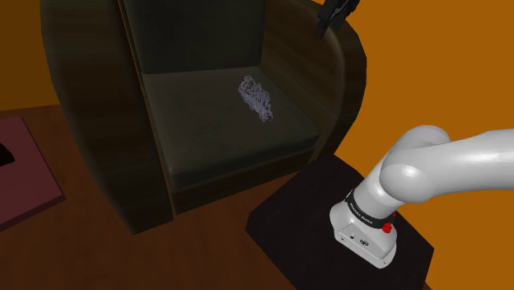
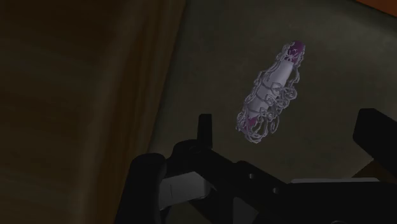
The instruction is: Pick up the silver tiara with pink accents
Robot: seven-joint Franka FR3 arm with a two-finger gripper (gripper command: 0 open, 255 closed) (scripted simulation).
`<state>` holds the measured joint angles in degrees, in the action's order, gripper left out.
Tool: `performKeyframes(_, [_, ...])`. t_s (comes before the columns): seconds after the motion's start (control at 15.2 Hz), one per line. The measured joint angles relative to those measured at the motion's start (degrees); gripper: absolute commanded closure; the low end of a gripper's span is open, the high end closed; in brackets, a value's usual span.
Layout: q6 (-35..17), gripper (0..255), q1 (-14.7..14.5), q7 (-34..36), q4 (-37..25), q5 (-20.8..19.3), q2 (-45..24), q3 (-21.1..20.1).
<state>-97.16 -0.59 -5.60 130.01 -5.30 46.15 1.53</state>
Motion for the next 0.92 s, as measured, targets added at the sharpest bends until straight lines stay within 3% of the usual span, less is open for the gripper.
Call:
performKeyframes(0.26, [-3.1, 0, 0.4, 3.3, 1.6, 0.9, -2.2, -1.3])
performKeyframes(0.92, [-17.8, 0, 2.7, 17.4, 3.1, 3.3, -18.4, -5.6])
